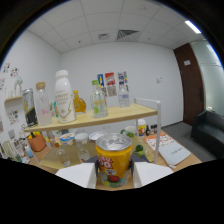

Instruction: Make me a cup of Vodka Sunrise.

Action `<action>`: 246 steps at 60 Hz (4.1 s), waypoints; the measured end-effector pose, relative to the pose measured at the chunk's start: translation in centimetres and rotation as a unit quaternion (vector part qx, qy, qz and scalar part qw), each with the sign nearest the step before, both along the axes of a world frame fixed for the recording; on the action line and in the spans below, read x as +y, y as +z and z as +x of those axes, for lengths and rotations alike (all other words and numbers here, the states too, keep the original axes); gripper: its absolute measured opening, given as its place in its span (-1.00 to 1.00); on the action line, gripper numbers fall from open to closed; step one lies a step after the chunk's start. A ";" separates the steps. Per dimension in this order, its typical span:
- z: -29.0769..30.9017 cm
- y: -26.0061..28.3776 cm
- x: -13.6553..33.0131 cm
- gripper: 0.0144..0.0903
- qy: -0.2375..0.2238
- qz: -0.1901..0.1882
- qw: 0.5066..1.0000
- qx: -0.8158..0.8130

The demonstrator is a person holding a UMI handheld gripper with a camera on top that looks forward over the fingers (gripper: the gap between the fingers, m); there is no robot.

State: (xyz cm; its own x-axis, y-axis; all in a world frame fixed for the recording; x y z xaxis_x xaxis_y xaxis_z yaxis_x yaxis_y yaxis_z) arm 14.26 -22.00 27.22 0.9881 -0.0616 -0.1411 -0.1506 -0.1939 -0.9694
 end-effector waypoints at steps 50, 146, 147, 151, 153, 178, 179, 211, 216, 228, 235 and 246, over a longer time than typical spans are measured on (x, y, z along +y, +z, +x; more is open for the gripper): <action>-2.1 -8.3 1.0 -0.04 0.054 -0.087 0.834 -0.543; 13.2 -14.7 0.6 -0.02 0.011 -0.036 0.999 -0.033; 13.1 -15.3 0.6 -0.02 0.013 -0.042 0.999 -0.030; 13.2 -17.6 0.7 -0.03 0.017 -0.064 0.998 -0.019; 13.1 -18.7 0.9 -0.03 0.019 -0.076 0.997 -0.018; 13.0 -23.4 0.4 0.00 0.027 -0.137 0.990 -0.025; 13.0 -23.4 0.3 0.01 0.028 -0.138 0.990 -0.028; 11.8 -18.1 -3.4 0.87 -0.016 -0.132 0.989 -0.066; 9.1 -15.2 -4.7 0.88 -0.010 -0.112 0.991 -0.070; -0.6 -12.3 -7.9 0.86 0.026 -0.084 0.995 -0.056; -5.4 -13.5 -9.0 0.89 0.033 -0.095 0.994 -0.037; -10.6 -11.6 -7.5 0.89 0.030 -0.081 0.996 -0.028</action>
